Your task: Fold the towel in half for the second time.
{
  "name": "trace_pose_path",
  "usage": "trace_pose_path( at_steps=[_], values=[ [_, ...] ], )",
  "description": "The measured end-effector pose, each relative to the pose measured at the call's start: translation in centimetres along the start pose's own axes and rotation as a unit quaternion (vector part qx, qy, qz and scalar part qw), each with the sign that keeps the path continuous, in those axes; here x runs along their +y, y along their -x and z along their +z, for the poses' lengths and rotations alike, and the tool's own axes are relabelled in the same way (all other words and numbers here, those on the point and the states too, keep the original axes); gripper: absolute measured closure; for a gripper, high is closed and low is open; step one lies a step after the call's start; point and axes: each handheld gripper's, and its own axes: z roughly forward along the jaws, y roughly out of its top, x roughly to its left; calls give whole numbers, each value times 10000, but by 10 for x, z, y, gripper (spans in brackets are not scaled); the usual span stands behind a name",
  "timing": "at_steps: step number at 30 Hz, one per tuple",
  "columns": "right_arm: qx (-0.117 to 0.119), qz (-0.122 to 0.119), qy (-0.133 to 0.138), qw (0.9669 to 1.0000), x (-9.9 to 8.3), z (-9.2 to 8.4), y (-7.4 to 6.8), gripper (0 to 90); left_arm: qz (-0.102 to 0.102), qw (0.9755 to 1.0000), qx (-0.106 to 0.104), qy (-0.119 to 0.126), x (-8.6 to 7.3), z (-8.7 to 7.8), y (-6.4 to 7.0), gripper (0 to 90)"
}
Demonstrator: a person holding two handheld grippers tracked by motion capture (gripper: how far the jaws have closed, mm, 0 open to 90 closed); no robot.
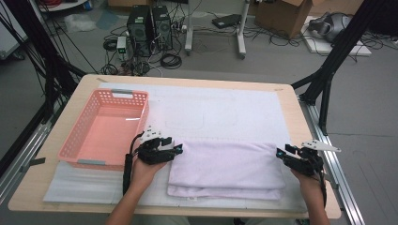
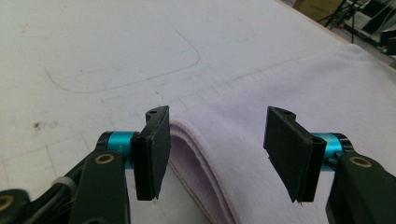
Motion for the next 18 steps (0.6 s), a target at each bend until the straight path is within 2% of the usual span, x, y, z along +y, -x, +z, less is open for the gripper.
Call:
trace_pose_path(
  at_steps=[1,3,5,6,7,8,9,11,12,13,14,15,17,18],
  values=[
    [12,10,9,10000,-1,0,2,472,-34,10000,56,-44,-1,3,-2,400],
    [49,18,21,10000,-1,1,3,443,-244,9992,178,-247,-3,11,-7,393],
    [111,26,-21,9999,-1,4,3,422,-396,9984,149,-371,-1,13,-11,395],
    [134,24,-60,9999,0,6,2,409,-384,9980,155,-480,-1,15,-11,395],
    [132,29,-111,9998,0,8,2,395,-347,9968,129,-707,0,20,-11,395],
    [132,38,-238,9996,0,13,3,382,-235,9970,151,-721,2,22,-8,388],
    [113,27,-331,9994,0,18,2,368,-207,9965,62,-811,3,25,-7,426],
    [104,40,-547,9984,0,27,2,347,131,9955,264,-898,5,28,0,502],
    [154,21,-663,9977,0,32,1,335,59,9960,168,-870,4,29,0,569],
    [108,-99,-668,9977,0,34,-2,366,-40,9960,36,-897,4,29,-2,671],
    [173,-130,-676,9975,1,35,-3,437,-127,9960,-9,-889,3,29,-2,742],
    [260,-182,-687,9971,1,35,-4,514,-136,9962,-38,-858,3,29,-3,759],
    [506,-233,-732,9958,2,35,-7,744,-113,9971,-16,-754,3,26,-3,778],
    [623,-218,-772,9948,3,35,-9,797,-110,9978,13,-652,4,23,-4,784]
  ],
)
